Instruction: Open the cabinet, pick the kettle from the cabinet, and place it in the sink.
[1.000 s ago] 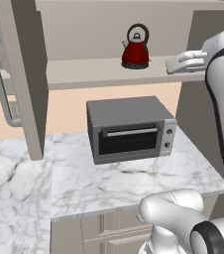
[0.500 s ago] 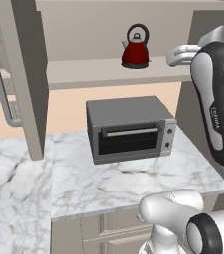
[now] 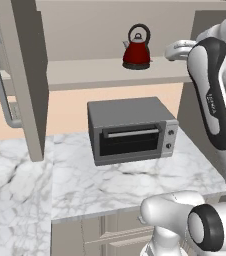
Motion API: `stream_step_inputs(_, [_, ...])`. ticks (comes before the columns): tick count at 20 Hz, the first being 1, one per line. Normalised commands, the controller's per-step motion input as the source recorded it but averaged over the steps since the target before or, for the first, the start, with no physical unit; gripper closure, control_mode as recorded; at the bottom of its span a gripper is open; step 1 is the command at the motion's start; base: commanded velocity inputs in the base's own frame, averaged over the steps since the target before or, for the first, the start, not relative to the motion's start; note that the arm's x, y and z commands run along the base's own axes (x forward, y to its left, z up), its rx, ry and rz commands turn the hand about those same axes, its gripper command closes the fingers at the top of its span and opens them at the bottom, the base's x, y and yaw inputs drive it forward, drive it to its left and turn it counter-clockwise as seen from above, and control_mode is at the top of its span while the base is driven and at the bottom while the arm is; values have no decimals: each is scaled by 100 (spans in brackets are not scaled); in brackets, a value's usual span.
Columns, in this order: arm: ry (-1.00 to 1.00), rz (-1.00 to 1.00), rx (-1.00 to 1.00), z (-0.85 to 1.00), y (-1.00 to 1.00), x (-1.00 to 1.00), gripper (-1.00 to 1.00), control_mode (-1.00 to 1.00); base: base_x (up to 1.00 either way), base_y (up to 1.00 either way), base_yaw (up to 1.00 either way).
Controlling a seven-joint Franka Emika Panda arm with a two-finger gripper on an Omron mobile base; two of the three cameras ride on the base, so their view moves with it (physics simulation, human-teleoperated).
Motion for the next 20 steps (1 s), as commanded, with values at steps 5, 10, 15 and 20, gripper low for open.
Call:
stream_step_inputs(5, [-7,5,5,1,-9,44,-100,-100,0,0,0])
stream_step_inputs(10, [-6,8,2,7,-2,42,-100,-100,0,0,0])
stream_step_inputs(15, [-9,7,2,3,0,40,-100,-100,0,0,0])
stream_step_inputs(20, [-7,5,0,4,-1,37,-100,-100,0,0,0])
